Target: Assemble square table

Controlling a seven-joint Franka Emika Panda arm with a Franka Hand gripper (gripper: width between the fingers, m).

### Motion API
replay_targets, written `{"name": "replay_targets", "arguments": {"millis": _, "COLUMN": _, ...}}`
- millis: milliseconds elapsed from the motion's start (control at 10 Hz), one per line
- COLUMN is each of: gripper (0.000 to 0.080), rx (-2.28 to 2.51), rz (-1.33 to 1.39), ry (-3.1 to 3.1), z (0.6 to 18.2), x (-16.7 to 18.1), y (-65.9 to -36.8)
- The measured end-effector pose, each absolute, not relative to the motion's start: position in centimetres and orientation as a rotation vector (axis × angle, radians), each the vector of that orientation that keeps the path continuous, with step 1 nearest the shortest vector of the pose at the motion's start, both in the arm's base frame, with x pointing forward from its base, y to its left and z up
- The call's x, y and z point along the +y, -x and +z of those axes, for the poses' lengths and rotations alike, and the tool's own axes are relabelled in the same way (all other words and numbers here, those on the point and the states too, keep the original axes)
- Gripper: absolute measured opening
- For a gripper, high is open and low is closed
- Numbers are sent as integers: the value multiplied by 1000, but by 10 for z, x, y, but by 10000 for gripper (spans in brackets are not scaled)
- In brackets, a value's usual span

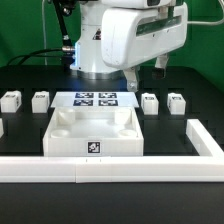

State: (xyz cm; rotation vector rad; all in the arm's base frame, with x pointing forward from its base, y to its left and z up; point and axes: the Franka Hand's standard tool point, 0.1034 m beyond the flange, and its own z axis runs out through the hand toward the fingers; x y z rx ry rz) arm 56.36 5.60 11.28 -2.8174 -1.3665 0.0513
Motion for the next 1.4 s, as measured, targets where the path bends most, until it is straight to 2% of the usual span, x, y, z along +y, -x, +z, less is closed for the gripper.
{"name": "replay_targets", "arguments": {"millis": 1000, "gripper": 649, "rx": -1452, "rz": 50, "ry": 2772, "z": 109, "x": 53, "y": -560}}
{"name": "replay_targets", "arguments": {"millis": 1400, "gripper": 649, "rx": -1948, "rz": 49, "ry": 2431, "z": 69, "x": -3, "y": -461}}
